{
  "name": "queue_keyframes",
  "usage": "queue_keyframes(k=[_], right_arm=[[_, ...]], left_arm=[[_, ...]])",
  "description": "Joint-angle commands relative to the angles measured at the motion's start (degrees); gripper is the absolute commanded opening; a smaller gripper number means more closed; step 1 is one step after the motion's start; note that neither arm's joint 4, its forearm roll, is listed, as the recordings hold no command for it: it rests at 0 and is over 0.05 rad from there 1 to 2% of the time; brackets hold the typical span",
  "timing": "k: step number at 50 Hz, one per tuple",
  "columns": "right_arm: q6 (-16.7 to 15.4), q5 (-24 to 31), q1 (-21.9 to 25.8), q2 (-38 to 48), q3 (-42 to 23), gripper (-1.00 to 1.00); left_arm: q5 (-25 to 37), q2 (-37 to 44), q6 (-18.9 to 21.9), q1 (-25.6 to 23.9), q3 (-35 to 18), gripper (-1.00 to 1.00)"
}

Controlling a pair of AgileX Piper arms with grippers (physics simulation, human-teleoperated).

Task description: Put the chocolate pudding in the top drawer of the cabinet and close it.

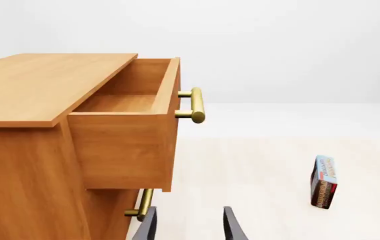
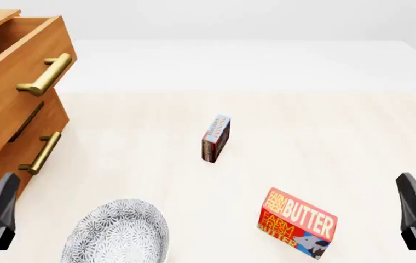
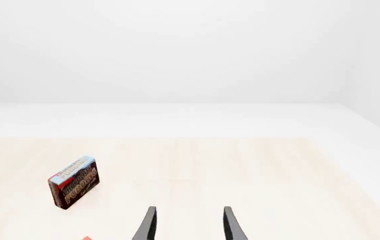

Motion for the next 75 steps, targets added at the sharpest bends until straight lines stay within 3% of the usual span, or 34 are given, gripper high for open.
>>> queue_keyframes(k=[1, 9, 22, 35, 49, 51, 54, 56, 75], right_arm=[[-0.12, -0.11, 0.11, 0.27, -0.19, 1.00], [-0.11, -0.13, 0.11, 0.30, -0.19, 1.00], [-0.12, -0.07, 0.11, 0.20, -0.15, 1.00], [-0.13, -0.07, 0.12, 0.19, -0.14, 1.00], [-0.13, -0.07, 0.13, 0.21, -0.15, 1.00], [-0.14, -0.08, 0.13, 0.21, -0.15, 1.00], [-0.14, -0.09, 0.13, 0.21, -0.15, 1.00], [-0.13, -0.09, 0.13, 0.22, -0.14, 1.00], [-0.15, 0.11, 0.13, 0.03, -0.16, 1.00]], left_arm=[[-0.35, 0.70, 0.40, -0.12, -0.19, 1.00], [-2.01, 3.03, 1.43, -0.51, -0.09, 1.00], [1.68, 1.80, -0.05, -0.54, -2.04, 1.00], [8.23, 5.59, 3.50, -3.56, -13.97, 1.00], [14.19, 13.12, 3.03, -6.18, -26.94, 1.00], [15.78, 14.70, 5.53, -5.17, -29.13, 1.00], [16.57, 14.80, 4.94, -5.55, -30.98, 1.00], [17.39, 15.85, 7.31, -4.86, -32.59, 1.00], [21.34, 22.29, 5.18, -4.61, -43.76, 1.00]])
